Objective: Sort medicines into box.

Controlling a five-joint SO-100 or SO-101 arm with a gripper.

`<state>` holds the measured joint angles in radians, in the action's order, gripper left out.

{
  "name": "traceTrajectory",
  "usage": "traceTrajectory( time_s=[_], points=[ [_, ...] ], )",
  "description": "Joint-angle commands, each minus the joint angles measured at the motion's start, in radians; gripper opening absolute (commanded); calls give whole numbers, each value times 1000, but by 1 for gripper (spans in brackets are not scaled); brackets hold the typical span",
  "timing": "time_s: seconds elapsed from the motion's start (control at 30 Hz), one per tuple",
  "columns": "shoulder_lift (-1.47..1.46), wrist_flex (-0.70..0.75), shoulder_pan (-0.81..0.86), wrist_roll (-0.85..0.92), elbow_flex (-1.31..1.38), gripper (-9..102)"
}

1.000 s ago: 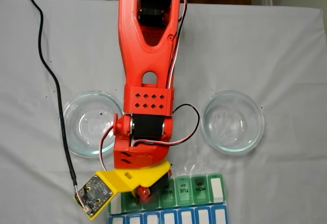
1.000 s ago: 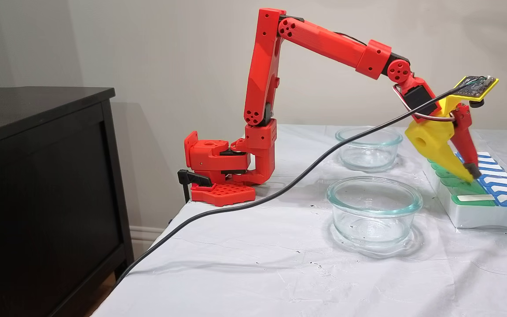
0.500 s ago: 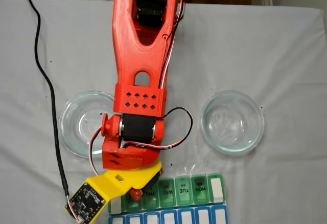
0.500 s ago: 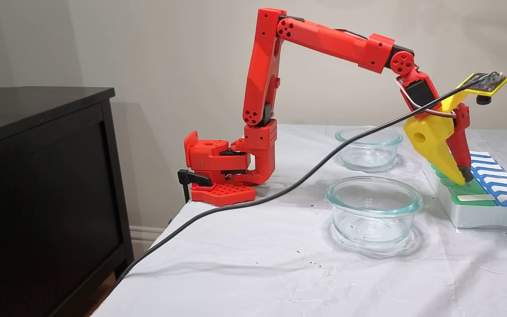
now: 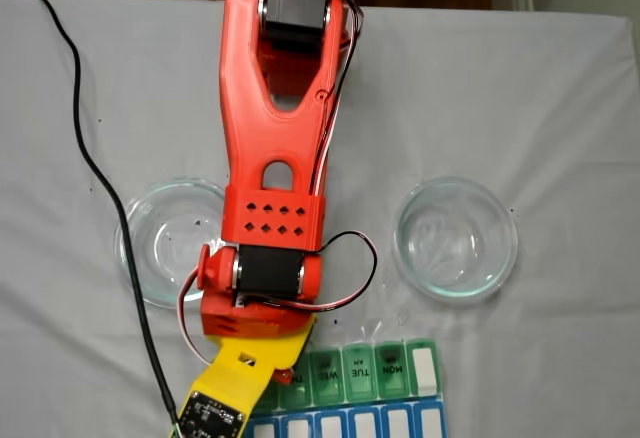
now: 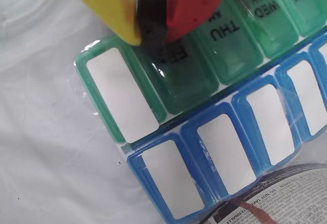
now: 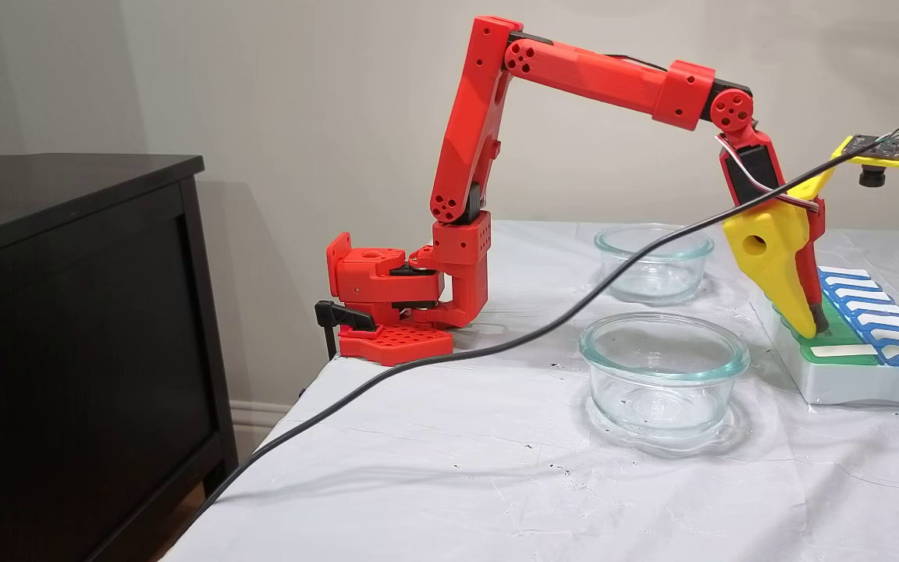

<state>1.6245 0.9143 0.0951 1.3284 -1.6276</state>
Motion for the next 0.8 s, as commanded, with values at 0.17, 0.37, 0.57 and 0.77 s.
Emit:
traceTrajectory(
  time_s=[0.17, 0.37, 0.57, 0.77],
  points=[
    [-2, 38, -2, 2, 115, 0],
    [295, -21, -14, -402, 37, 0],
    [808, -316, -86, -699, -485, 0],
    [1132, -334, -170, -796, -821, 0]
  ],
)
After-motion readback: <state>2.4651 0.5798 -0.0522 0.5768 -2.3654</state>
